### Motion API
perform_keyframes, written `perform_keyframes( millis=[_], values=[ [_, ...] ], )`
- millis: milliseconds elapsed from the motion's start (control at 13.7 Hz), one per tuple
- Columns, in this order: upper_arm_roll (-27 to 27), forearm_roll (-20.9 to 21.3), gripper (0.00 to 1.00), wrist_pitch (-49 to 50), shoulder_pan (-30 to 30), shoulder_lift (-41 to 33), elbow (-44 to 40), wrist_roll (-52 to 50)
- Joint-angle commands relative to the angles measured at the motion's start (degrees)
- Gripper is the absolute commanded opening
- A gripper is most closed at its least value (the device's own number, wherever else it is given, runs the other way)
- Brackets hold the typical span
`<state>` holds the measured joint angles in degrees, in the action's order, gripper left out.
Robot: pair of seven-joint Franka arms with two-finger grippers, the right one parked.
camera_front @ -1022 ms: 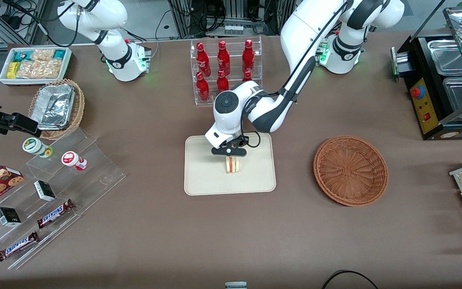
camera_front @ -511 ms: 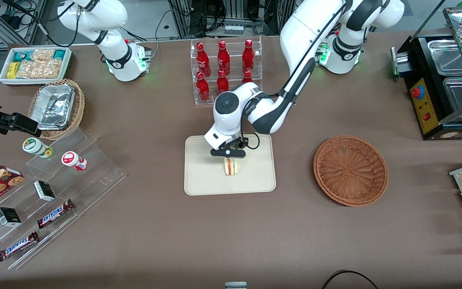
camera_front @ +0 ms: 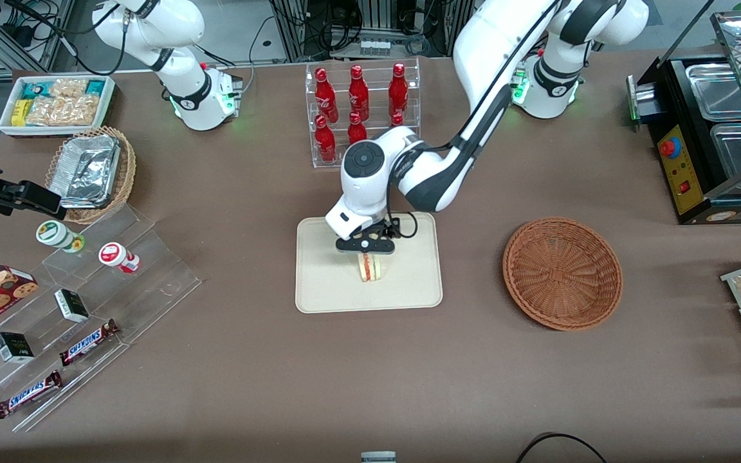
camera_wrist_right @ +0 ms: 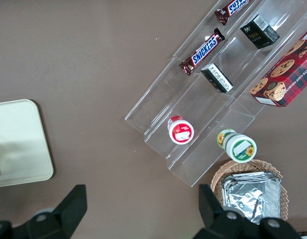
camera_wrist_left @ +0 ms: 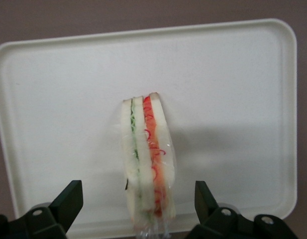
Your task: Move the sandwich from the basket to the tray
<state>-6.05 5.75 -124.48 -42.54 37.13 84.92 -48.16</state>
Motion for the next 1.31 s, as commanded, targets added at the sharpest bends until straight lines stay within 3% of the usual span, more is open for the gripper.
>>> perform_keyframes(
  millis=[0,365,876,1241],
  values=[
    [0.17,-0.21,0.99,5.72,2.36,-7.05,0.86,-0.71],
    [0.17,-1.97,0.99,14.59,12.55,-16.28,1.56,2.53],
    [0.17,-3.55,0.99,29.97,28.02,-26.22,1.56,26.06],
    [0.17,-3.64,0.99,32.72,37.07,-31.40,5.33,40.48]
  ],
)
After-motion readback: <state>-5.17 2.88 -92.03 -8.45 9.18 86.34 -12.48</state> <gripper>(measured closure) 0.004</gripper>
